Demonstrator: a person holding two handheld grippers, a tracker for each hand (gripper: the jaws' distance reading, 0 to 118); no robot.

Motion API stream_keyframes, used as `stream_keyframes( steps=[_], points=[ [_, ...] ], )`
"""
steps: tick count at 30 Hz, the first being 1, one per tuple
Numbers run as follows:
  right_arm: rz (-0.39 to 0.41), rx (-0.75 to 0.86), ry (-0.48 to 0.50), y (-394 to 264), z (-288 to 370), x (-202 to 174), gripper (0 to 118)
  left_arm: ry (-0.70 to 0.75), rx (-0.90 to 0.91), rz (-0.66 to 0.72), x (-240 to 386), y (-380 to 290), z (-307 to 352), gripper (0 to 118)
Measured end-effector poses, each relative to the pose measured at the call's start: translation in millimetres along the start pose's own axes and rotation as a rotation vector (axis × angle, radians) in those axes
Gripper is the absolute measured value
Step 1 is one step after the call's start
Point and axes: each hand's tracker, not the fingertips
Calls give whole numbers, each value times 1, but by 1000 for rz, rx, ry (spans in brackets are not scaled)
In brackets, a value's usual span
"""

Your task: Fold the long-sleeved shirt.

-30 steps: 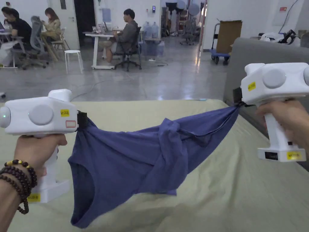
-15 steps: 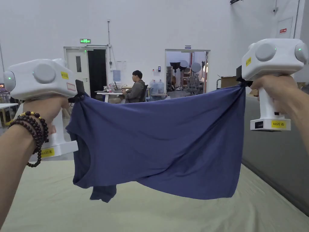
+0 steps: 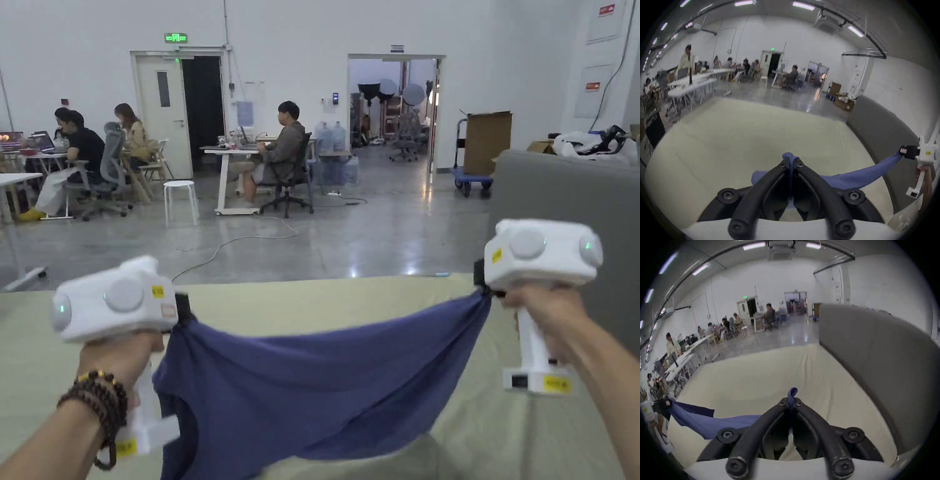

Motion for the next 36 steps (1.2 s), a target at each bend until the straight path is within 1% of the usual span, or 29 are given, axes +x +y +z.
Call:
stream_keyframes(
  steps=[4,6,7,9,11,13,15,16,17,18,19,21,22,25,29,31,32,35,36],
  points=[
    [31,-77,-7,-57,-34,1,0,7,-91,48,-21,-58,-16,0],
    [14,-107,25,-73,-37,3,0,6,-94,67,-25,-67,-8,0],
    [7,-112,49,-79,-32,4,0,2,-91,72,-27,-71,-3,0],
    [-6,-94,55,-88,-19,5,0,-10,-81,64,-32,-71,7,0],
    [0,-79,78,-103,3,6,0,-31,-58,41,-34,-79,30,0],
    [56,-86,73,-124,26,7,0,-46,-43,44,-35,-94,55,0],
    [132,-110,67,-158,52,12,0,-3,-51,22,-32,-120,84,0],
    [131,-115,63,-170,59,15,0,0,-62,-28,-32,-135,95,0],
    [147,-133,62,-186,69,20,0,15,-65,-53,-31,-153,108,0],
    [167,-160,78,-205,78,27,0,32,-79,-69,-31,-172,119,0],
    [168,-175,67,-222,85,31,0,31,-93,-67,-31,-190,128,0],
    [211,-252,83,-259,96,41,0,64,-169,-99,-32,-234,137,0],
    [221,-282,72,-274,100,44,0,76,-216,-112,-33,-251,139,0],
    [259,-386,78,-323,109,55,0,108,-309,-68,-38,-294,147,0],
    [280,-488,98,-377,129,69,0,137,-326,-43,-37,-325,177,0],
    [313,-524,84,-397,139,75,0,155,-328,-68,-36,-335,191,0],
    [312,-531,91,-405,142,81,0,153,-333,-77,-38,-339,196,0],
    [271,-551,95,-414,145,91,0,167,-341,-64,-44,-343,202,0],
    [266,-550,93,-415,146,92,0,166,-342,-66,-45,-342,202,3]
  ],
)
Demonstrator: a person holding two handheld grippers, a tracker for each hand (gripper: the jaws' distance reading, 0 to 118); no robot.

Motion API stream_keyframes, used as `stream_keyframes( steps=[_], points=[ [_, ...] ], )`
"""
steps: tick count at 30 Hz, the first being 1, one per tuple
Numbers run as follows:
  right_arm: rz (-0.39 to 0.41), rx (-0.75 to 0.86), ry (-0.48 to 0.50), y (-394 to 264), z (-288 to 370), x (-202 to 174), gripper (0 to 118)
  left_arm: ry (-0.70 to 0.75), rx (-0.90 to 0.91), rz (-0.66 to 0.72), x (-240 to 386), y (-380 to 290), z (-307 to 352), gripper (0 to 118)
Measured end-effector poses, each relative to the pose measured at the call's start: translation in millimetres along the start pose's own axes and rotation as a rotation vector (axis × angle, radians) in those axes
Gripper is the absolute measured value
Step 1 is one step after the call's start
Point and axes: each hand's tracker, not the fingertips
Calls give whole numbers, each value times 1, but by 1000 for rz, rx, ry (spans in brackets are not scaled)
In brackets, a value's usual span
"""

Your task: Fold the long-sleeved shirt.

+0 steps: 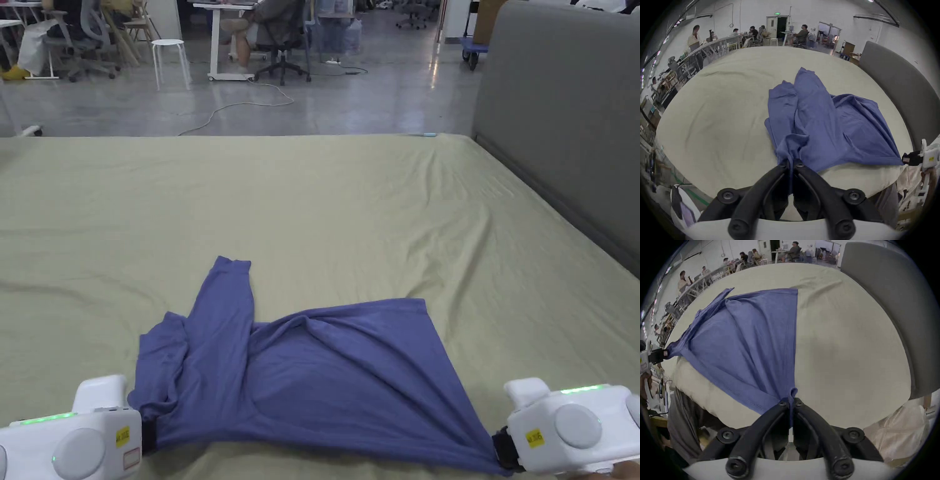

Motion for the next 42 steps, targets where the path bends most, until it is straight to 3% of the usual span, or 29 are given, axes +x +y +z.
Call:
stream_keyframes(
  steps=[4,5,6,7,8,11,12,13,14,15,28,29,31,32,34,37,39,40,42],
  points=[
    [-48,35,28,4,10,0,18,-52,13,29,-1,4,6,38],
    [-62,53,44,6,14,-1,59,-60,18,21,0,2,9,84],
    [-62,59,35,7,17,-1,95,-70,25,11,0,2,12,110],
    [-56,105,31,7,25,-3,115,-71,48,4,1,2,18,118],
    [-55,155,34,10,33,-4,117,-88,78,-9,2,5,23,118],
    [-61,164,14,18,44,-6,115,-87,77,5,3,9,28,117],
    [-64,166,6,19,46,-8,107,-81,90,12,3,10,29,110],
    [-64,173,-9,20,48,-10,94,-73,117,12,2,9,29,90],
    [-56,189,-9,20,49,-14,49,-69,125,4,2,9,29,34],
    [-40,190,-14,20,47,-15,2,-58,123,-1,3,10,27,0],
    [6,123,6,23,17,-30,0,-121,128,33,-2,17,16,4],
    [5,122,9,23,15,-30,0,-115,135,41,-2,21,15,34],
    [1,117,17,24,16,-29,0,-100,130,51,-2,23,8,110],
    [-1,115,23,25,14,-29,0,-76,89,51,-2,21,1,117],
    [1,108,33,27,10,-29,0,-43,114,31,-6,13,-8,118],
    [11,95,35,37,5,-28,0,-15,-59,12,-17,4,-51,115],
    [35,85,20,49,-1,-29,0,-9,-74,2,-24,-3,-76,104],
    [47,87,7,56,-3,-29,0,1,-73,4,-26,-6,-84,92],
    [73,95,-18,75,-9,-29,0,-13,-44,1,-7,-15,-61,45]
  ],
)
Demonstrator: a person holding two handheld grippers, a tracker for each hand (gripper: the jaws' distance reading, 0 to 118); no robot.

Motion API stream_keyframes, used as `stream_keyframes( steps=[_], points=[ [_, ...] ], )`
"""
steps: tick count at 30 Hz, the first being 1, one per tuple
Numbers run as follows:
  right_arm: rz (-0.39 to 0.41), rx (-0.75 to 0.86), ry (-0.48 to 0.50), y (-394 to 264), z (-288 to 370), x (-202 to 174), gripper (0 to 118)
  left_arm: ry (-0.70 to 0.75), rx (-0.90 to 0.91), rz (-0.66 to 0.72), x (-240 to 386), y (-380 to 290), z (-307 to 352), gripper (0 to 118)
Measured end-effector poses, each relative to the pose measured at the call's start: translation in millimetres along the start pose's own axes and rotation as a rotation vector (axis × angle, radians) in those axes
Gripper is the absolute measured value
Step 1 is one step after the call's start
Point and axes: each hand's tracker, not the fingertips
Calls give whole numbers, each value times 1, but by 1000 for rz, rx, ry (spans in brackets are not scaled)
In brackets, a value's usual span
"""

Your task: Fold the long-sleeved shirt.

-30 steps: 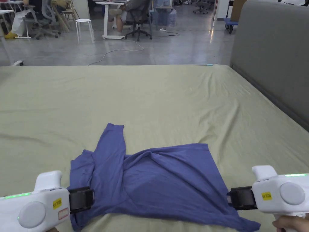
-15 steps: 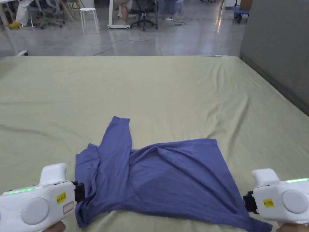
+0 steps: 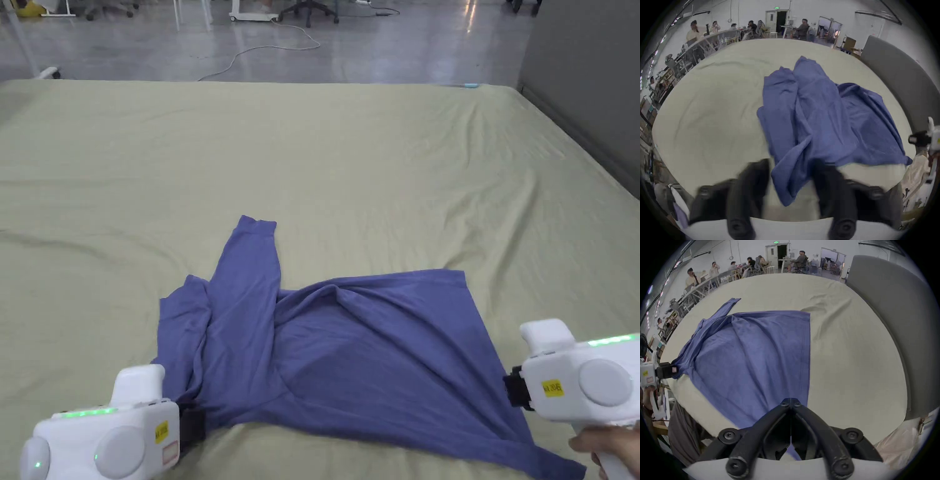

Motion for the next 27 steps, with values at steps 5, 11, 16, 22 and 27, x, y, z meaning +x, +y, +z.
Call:
stream_keyframes(
  steps=[5,11,16,22,27],
  points=[
    [4,40,4,67,-19,10,0,-52,38,-11,11,0,18,6],
    [-20,67,-38,157,-70,29,78,-64,20,1,0,10,12,6],
    [-37,-72,-8,206,-130,34,78,-55,17,15,17,13,22,6],
    [-3,-195,-48,216,-181,13,76,-60,-5,37,24,23,25,6],
    [36,-130,-67,221,-148,1,1,-71,-2,49,-1,32,15,6]
  ],
)
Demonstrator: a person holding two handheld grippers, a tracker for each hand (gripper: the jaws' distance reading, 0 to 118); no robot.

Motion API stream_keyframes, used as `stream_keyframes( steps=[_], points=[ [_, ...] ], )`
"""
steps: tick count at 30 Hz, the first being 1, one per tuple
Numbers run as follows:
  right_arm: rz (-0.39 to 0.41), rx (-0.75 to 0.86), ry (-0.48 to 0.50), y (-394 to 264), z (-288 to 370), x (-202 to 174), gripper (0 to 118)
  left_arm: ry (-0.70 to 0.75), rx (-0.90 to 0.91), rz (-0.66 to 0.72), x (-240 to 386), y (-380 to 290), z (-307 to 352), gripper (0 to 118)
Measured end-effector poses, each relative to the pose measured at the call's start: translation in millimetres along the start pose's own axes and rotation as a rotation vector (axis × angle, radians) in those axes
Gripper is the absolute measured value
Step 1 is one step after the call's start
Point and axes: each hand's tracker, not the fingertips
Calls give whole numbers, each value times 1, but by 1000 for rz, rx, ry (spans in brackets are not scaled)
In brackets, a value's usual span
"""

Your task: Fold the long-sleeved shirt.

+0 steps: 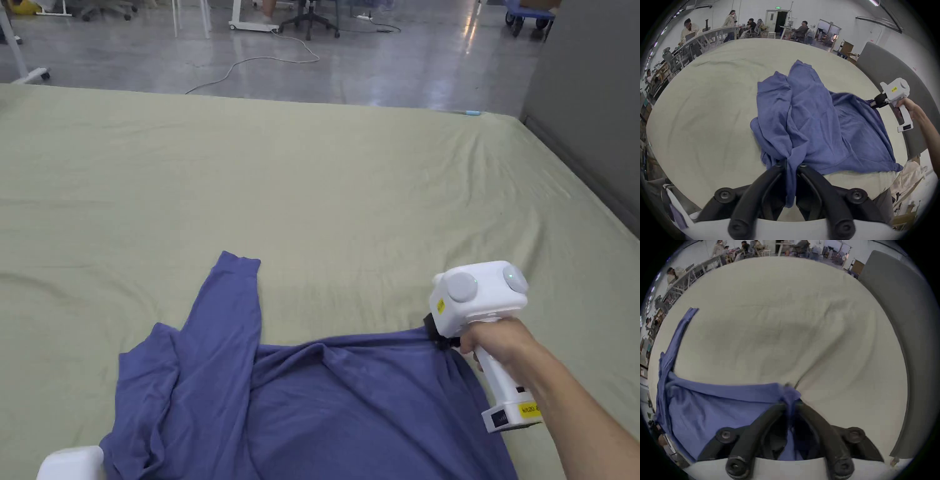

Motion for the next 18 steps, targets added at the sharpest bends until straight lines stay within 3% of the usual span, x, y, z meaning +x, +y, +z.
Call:
stream_keyframes(
  steps=[4,7,18],
  points=[
    [-22,71,-8,-11,43,13,1,-56,126,18,3,23,23,6],
    [-102,187,49,-10,90,35,1,-75,239,23,2,59,47,6],
    [-146,694,-47,61,365,83,1,-104,584,-83,31,274,135,6]
  ],
)
